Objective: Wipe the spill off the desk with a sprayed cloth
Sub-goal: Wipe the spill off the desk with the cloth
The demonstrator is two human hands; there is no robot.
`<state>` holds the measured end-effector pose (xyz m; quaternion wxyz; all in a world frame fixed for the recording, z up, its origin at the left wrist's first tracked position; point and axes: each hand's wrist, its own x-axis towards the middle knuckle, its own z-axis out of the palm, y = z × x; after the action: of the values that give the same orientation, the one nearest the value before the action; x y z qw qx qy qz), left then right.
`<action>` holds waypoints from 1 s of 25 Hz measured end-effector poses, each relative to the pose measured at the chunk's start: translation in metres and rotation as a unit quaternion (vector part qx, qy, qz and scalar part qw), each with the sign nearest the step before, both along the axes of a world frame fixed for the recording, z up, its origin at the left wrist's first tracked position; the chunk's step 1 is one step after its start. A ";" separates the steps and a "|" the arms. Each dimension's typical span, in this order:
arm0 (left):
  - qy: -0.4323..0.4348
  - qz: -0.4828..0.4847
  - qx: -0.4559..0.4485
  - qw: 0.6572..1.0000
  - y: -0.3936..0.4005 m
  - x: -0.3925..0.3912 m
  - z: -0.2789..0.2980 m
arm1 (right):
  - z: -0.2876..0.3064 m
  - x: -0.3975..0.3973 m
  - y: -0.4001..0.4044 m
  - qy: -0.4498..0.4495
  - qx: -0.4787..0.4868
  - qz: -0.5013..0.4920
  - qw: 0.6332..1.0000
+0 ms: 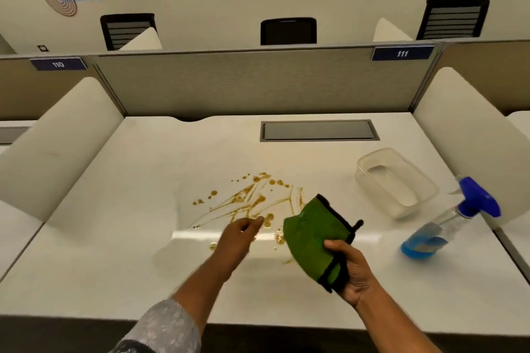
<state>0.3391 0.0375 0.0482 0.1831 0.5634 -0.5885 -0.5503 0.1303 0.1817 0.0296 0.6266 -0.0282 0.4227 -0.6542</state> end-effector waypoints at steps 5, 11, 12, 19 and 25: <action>-0.116 0.062 -0.175 0.976 -0.075 0.076 -0.041 | -0.018 -0.036 -0.034 0.275 0.157 -0.126 0.940; -0.281 -0.013 -0.229 0.932 -0.176 0.159 -0.092 | -0.059 -0.047 -0.048 0.628 0.255 -0.031 0.734; -0.292 -0.027 -0.225 0.929 -0.195 0.169 -0.101 | -0.071 -0.041 -0.049 0.636 0.259 0.002 0.727; -0.325 -0.109 -0.270 0.900 -0.292 0.202 -0.151 | -0.087 0.019 -0.058 0.617 0.293 0.025 0.730; -0.332 -0.108 -0.306 0.886 -0.285 0.204 -0.158 | -0.099 0.140 -0.070 0.695 0.344 0.167 0.609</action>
<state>0.5432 -0.2473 -0.1099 0.0798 0.5622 -0.8112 -0.1397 0.2705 0.1116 -0.0691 0.2075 -0.3269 0.9129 -0.1288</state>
